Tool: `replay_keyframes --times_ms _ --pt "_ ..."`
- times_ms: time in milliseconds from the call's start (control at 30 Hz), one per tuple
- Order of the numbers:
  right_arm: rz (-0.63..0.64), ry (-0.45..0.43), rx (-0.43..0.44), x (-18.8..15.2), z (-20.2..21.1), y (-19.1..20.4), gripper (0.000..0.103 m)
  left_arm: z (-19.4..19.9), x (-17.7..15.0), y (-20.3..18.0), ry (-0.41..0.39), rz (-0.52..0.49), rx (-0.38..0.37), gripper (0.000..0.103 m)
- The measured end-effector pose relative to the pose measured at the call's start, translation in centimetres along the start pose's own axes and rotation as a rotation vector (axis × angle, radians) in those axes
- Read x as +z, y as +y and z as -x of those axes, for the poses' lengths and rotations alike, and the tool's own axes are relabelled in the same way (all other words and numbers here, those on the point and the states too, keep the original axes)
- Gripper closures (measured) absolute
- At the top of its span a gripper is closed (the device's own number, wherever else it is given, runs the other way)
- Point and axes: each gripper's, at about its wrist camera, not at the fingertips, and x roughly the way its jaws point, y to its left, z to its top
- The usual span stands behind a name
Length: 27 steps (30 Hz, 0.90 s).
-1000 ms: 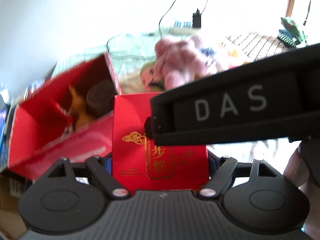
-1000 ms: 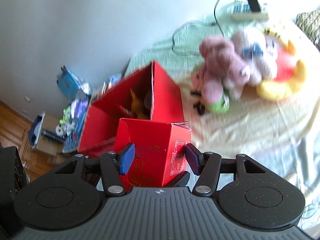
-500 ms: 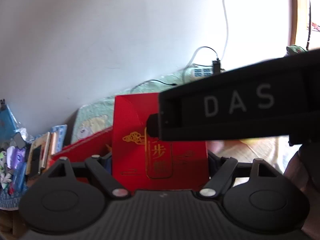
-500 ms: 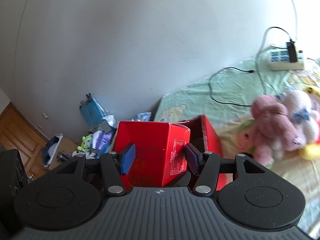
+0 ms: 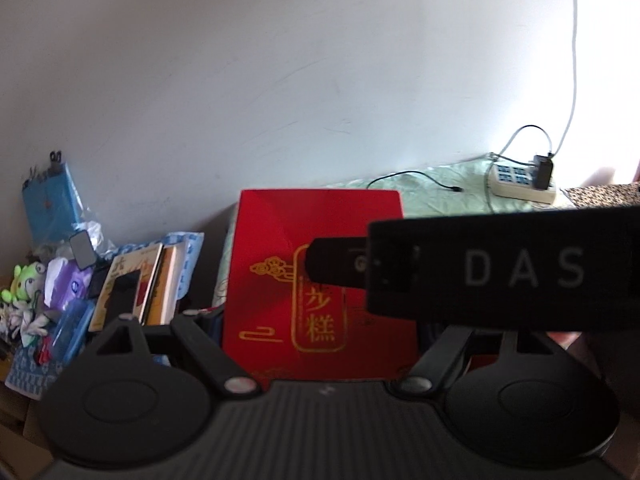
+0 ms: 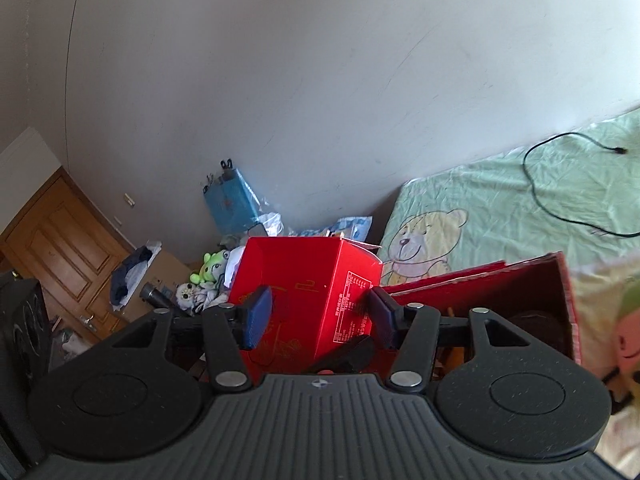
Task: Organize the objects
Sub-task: 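Lift the red packet with the right gripper and carry it over the box, then lower the red packet with the right gripper into the box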
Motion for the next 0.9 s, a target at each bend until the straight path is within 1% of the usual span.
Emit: replay_keyframes --times_ms 67,133,200,333,467,533,667,800,900 --pt "-0.005 0.030 0.004 -0.4 -1.6 -0.3 0.047 -0.8 -1.0 1.0 0.020 0.018 0.004 0.023" --pt "-0.005 0.060 0.003 -0.8 -3.0 -0.5 0.047 -4.1 -0.7 2.8 0.054 0.034 0.005 0.024" --pt "-0.014 0.094 -0.002 -1.2 -4.2 -0.9 0.047 -4.2 -1.5 2.3 0.088 0.045 0.007 0.024" --pt "-0.036 0.171 -0.013 -1.9 -6.4 -1.6 0.047 -8.0 -3.0 4.1 0.150 0.062 0.009 0.024" --pt "-0.040 0.247 -0.040 -2.4 -8.2 -2.3 0.047 -9.8 -3.7 4.3 0.218 0.088 -0.005 0.024" --pt "-0.065 0.284 -0.048 -2.5 -8.9 -3.0 0.047 -11.0 -4.2 4.8 0.249 0.094 -0.013 0.024" --pt "-0.114 0.349 -0.062 -2.8 -10.3 -4.1 0.047 -12.0 -5.1 4.4 0.304 0.093 -0.016 0.024" --pt "-0.135 0.374 -0.065 -3.2 -11.0 -4.4 0.046 -12.8 -5.6 4.2 0.351 0.106 -0.016 0.024" --pt "-0.135 0.383 -0.065 -3.1 -11.2 -4.5 0.046 -12.6 -5.6 3.7 0.351 0.094 0.000 0.024"
